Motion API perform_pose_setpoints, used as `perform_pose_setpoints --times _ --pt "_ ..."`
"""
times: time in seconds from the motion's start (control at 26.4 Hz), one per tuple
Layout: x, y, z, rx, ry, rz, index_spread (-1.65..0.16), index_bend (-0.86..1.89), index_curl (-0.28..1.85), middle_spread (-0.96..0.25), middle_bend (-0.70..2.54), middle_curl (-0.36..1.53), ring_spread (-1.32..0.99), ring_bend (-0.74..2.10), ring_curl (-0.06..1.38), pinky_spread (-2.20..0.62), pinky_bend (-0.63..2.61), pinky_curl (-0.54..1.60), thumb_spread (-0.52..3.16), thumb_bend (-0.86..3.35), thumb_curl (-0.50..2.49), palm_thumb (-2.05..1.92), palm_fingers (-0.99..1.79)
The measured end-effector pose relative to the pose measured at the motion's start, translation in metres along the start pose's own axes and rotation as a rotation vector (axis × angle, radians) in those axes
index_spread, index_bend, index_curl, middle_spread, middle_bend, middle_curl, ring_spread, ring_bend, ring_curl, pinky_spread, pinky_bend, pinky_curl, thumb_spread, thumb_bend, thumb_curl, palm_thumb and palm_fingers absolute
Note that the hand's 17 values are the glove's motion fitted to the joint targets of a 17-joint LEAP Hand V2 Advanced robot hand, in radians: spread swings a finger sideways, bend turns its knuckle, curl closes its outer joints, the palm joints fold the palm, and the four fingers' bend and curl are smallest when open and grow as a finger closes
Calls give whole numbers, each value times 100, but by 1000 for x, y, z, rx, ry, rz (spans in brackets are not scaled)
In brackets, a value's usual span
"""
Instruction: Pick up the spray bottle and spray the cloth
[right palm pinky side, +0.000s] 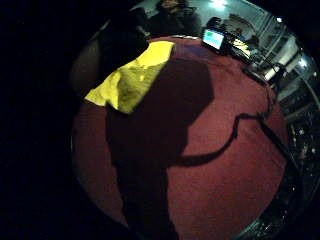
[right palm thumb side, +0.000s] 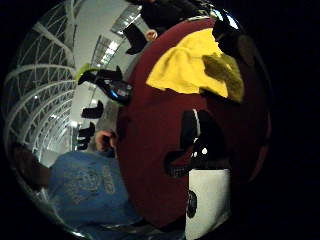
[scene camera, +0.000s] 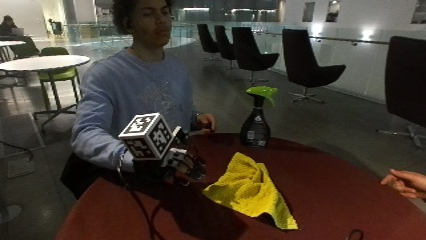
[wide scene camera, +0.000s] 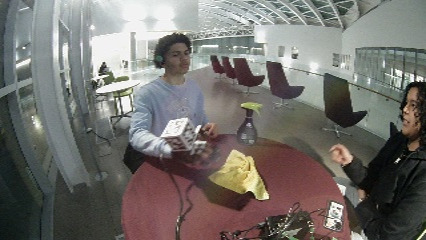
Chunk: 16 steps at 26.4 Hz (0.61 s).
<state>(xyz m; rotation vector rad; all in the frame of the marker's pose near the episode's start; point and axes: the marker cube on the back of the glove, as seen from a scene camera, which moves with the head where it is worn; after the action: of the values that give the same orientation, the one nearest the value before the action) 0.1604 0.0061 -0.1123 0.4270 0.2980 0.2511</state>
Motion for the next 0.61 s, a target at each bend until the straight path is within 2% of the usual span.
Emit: perform_pose_setpoints --times 0.23,0.61 --pt "32 33 -2 -4 22 58 -32 20 44 -6 29 44 2 17 30 25 16 23 108 -2 56 81 63" --pt "40 44 -8 26 -5 80 -32 21 45 -6 30 43 3 17 29 24 14 22 111 -2 54 82 65"
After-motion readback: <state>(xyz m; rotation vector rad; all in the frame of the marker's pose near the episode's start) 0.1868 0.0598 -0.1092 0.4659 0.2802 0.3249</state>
